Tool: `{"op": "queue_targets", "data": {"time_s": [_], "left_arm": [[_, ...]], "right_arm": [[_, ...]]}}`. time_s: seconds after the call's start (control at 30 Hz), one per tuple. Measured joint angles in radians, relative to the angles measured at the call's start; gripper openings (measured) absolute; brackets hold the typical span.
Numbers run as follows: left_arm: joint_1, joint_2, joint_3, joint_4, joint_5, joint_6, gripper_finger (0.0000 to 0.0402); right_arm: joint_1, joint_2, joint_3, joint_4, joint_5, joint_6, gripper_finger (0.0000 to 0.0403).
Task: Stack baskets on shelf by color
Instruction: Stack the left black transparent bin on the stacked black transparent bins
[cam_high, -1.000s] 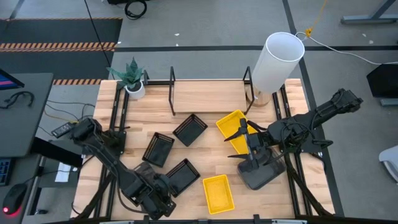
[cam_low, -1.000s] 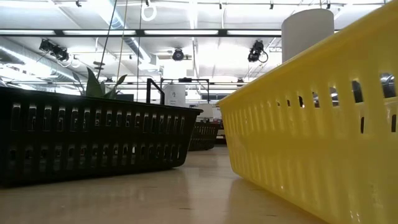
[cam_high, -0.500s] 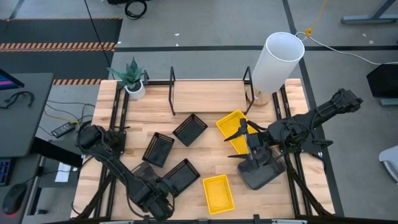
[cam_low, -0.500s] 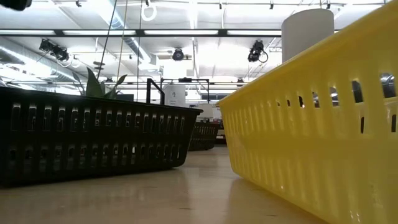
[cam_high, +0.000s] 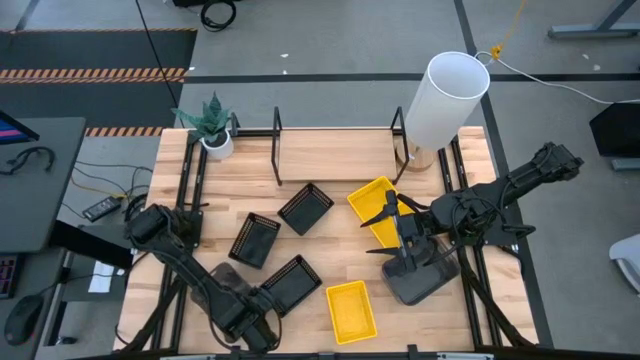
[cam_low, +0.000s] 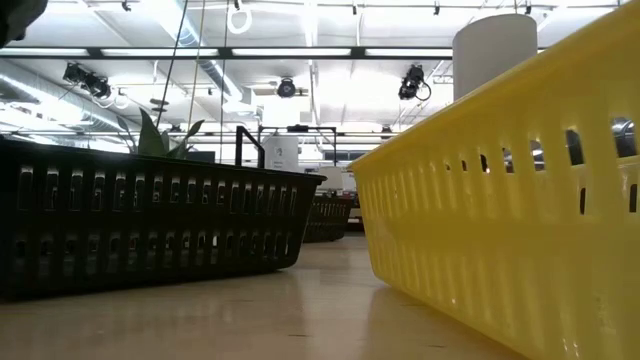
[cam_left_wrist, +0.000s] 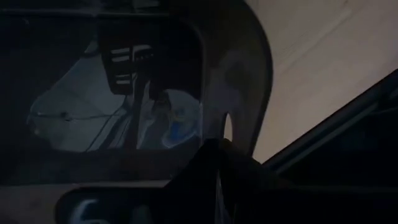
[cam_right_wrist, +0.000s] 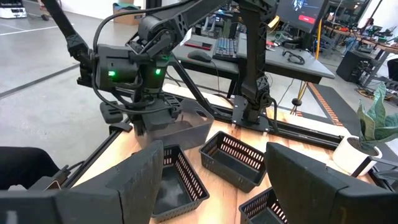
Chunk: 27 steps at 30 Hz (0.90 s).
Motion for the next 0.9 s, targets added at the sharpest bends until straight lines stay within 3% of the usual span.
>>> {"op": "queue_targets", "data": {"time_s": [0.2,0.43,0.67,0.77,0.9], "left_arm": [[-0.007,-0.003,0.07,-0.047,0.038,0.029,0.0006],[-0.018,-0.006,0.305,-0.221,0.04,0.184,0.0006],[-0.041,-0.009,0.52,-0.455,-0.058,0.228,0.0006],[-0.055,-0.008,0.571,-0.497,-0.158,0.368,0.0006],[-0.066,-0.008,0.58,-0.48,-0.305,0.731,0.0006]], "right_arm": [[0.0,0.0,0.0,0.0,0.0,0.0,0.0284],[0.0,0.0,0.0,0.0,0.0,0.012,0.0284],[0.0,0.0,0.0,-0.017,0.0,0.029,0.0284],[0.0,0.0,0.0,-0.017,-0.002,0.029,0.0284],[0.0,-0.003,0.0,-0.02,-0.056,0.017,0.0284]]}}
